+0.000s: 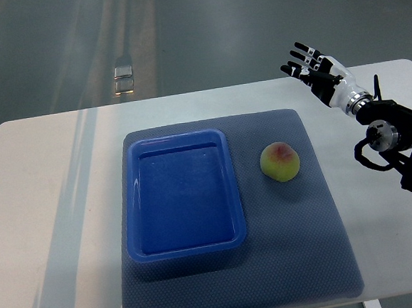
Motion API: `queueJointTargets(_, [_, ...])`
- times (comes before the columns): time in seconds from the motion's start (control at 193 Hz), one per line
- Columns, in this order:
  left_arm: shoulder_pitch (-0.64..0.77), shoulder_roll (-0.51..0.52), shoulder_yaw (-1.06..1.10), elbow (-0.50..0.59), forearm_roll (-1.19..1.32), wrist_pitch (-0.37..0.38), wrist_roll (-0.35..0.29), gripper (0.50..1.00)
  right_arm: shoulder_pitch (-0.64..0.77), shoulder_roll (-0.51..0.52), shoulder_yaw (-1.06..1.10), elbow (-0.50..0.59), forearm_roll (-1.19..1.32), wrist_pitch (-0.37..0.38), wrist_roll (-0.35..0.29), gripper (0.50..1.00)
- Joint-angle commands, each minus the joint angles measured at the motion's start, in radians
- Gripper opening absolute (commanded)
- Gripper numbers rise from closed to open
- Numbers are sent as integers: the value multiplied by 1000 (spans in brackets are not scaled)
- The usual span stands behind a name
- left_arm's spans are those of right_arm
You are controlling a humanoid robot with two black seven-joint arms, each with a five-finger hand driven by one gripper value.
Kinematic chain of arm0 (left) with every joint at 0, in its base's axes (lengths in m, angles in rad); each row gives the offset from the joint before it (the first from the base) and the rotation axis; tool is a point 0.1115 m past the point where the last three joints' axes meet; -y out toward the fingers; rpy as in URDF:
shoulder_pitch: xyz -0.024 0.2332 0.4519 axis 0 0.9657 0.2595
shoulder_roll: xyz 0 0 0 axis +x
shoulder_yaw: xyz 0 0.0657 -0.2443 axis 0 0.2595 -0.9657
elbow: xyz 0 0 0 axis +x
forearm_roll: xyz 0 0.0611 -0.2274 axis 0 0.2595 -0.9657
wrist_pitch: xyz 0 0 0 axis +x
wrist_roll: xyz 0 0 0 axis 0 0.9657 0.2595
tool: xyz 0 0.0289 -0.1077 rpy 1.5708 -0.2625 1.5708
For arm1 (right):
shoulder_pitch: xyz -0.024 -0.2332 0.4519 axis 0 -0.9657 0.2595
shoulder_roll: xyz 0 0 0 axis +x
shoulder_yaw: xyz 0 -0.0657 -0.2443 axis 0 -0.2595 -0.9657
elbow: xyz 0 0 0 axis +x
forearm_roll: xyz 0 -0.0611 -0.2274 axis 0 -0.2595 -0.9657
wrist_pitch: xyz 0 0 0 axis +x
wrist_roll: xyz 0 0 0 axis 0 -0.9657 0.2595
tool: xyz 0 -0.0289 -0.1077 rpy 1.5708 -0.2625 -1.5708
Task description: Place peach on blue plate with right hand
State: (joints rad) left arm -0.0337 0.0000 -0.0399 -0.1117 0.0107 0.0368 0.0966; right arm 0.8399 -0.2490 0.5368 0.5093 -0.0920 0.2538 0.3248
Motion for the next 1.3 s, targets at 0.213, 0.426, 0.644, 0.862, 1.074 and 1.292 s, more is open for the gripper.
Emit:
queueJointTargets(0.213, [0, 0, 0, 1, 0, 0, 0, 1000, 13, -19, -1, 8, -126, 62, -3, 930])
queueJointTargets(0.426, [0, 0, 0, 6, 0, 0, 0, 1000, 54, -58, -1, 18, -446, 114, 8, 930])
queueJointTargets(0.644, [0, 0, 0, 6, 0, 0, 0, 1000, 97, -99, -3, 57, -701, 202, 34, 930])
queueJointTargets(0.862, [0, 0, 0, 9, 0, 0, 0, 1000, 103, -176, -3, 230, -946, 222, 85, 930])
queueJointTargets(1.074, [0, 0, 0, 10, 0, 2, 0, 1000, 136, -223, -95, 307, -1180, 231, 158, 930])
queueJointTargets(1.292, [0, 0, 0, 10, -2, 2, 0, 1000, 140, -230, -126, 325, -1276, 225, 184, 930])
